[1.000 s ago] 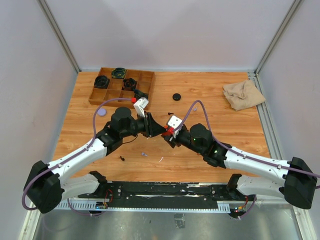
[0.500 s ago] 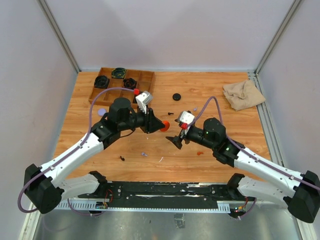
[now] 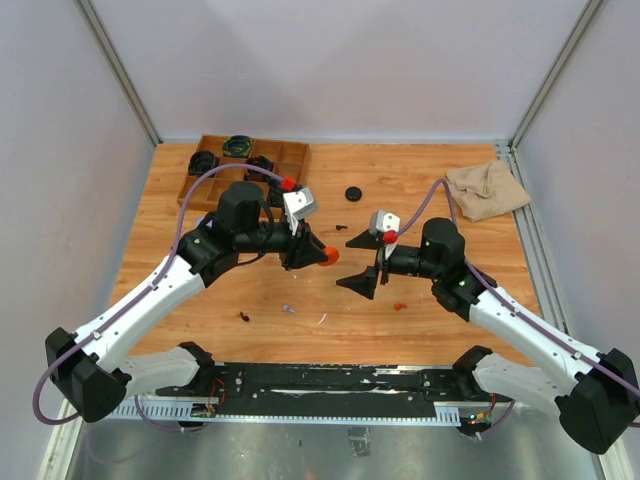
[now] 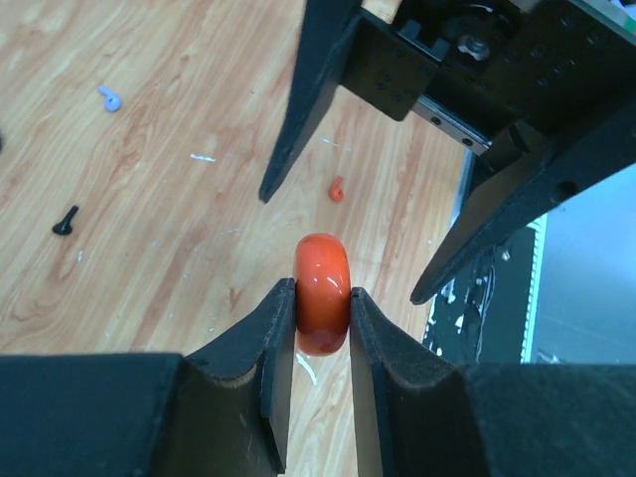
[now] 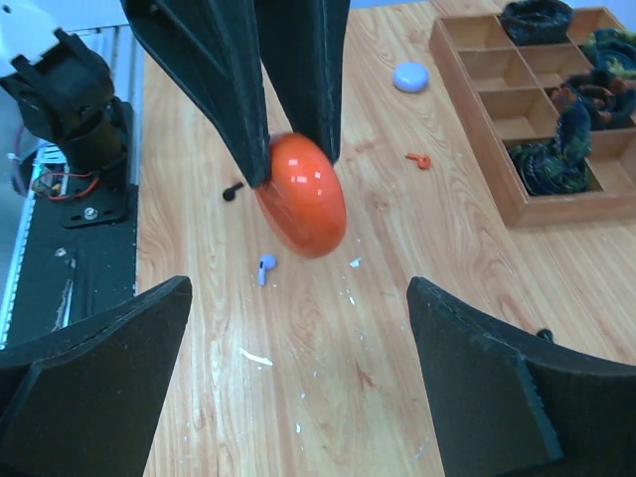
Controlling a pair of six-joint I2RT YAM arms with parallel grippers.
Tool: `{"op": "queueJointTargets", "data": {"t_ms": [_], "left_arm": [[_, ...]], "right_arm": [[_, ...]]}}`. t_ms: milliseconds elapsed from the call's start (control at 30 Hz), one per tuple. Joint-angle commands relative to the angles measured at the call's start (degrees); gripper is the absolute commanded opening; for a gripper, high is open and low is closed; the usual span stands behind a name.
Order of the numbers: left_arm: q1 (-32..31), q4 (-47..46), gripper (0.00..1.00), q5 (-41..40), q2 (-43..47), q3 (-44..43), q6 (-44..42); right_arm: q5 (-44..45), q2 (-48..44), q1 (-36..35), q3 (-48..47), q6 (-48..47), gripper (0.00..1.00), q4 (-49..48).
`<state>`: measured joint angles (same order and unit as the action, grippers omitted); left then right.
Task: Insert the wireless bluetooth earbuds into the charging case
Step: Pick up the charging case at the center of the board.
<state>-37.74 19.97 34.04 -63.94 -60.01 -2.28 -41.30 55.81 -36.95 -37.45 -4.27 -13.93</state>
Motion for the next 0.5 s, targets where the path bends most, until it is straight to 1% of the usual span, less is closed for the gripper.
{"op": "queueJointTargets", "data": {"t_ms": [0,100,467], "left_arm": [[-0.41,3.52,0.06,8.21,-1.56,-3.59,-7.65],[-0.41,3.59,0.05,11.6,-2.42,-4.37,-9.39],[-0.41,3.66,0.03,12.3,-2.81,-4.93,-10.96]], "right_arm": [[-6.7,1.3,1.09,-2.89,1.45,0.91,-4.23],[-7.97,2.16,1.09,-2.99,1.29,0.87,-5.89],[-16.4,7.78,1.36,-6.57,1.44,0.54,-5.08]]}}
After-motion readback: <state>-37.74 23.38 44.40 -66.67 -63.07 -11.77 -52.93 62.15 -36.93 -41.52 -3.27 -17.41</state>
